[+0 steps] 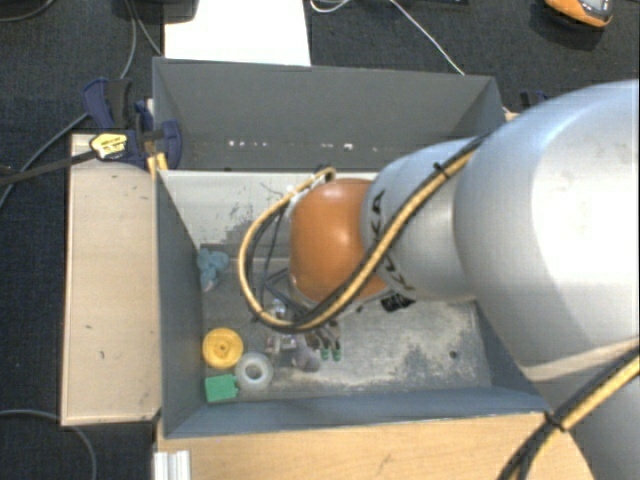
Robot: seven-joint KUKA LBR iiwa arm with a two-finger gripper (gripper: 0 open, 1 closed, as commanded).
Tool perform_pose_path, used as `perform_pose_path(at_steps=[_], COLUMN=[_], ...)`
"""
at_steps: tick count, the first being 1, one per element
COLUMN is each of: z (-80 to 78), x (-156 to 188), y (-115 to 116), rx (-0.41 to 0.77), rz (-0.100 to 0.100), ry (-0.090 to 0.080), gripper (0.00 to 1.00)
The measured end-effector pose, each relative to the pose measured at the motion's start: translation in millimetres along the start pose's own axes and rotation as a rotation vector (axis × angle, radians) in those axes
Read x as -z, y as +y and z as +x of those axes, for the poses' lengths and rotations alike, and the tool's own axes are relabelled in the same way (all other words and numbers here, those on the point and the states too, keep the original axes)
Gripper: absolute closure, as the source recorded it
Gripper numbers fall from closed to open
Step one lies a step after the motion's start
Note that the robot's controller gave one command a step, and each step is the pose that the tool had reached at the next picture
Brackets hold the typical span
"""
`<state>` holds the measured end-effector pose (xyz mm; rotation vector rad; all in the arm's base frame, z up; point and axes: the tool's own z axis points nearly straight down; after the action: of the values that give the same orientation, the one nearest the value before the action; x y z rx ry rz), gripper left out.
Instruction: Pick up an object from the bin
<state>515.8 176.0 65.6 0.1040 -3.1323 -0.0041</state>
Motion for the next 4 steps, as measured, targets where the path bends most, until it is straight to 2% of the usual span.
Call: perform_pose_path(at_steps=[2, 3, 4], z=[1.0, 2.6, 0.8], x=[2.7, 20.1, 37.6], y=[-0.4, -0.8, -0.2], rx=[-0.001, -0.002, -0.002], rz=[0.001, 0.002, 0.000], ry=[0.003, 0.008, 0.002], gripper=[1.00, 1.00, 1.00])
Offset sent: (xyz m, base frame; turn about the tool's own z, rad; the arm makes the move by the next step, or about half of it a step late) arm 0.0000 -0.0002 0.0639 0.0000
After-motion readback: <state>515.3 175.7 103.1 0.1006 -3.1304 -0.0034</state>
